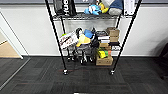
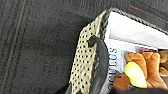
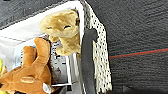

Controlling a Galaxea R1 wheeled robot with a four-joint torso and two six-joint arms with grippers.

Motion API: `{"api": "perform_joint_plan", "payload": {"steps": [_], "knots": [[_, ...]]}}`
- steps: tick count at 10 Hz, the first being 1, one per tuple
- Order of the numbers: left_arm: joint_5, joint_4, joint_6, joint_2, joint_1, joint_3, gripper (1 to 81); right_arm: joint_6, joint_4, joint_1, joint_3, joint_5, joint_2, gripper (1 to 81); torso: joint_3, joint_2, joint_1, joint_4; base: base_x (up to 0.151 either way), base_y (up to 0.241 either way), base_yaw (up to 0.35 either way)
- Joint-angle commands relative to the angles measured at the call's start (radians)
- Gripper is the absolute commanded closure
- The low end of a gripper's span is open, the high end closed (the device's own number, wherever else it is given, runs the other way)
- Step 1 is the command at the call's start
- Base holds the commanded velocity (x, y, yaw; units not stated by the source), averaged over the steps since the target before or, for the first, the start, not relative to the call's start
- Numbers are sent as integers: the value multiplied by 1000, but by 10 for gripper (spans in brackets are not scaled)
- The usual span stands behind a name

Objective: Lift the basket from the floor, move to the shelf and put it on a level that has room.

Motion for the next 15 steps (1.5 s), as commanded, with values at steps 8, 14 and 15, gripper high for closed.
{"api": "perform_joint_plan", "payload": {"steps": [8, 14, 15], "knots": [[38, 36, 10, 36, -137, -110, 10, 2, 28, 135, -34, -32, 27, 10, -68, 0, 0, 0, 0, 0, 0], [-19, 11, 9, 127, -138, -99, 10, 2, 59, 141, -31, -21, 34, 10, -110, 1, 0, 0, 0, 0, 0], [-19, 11, 9, 132, -140, -99, 10, 2, 74, 141, -29, -12, 36, 10, -110, 1, 0, 0, 0, 0, 0]]}}
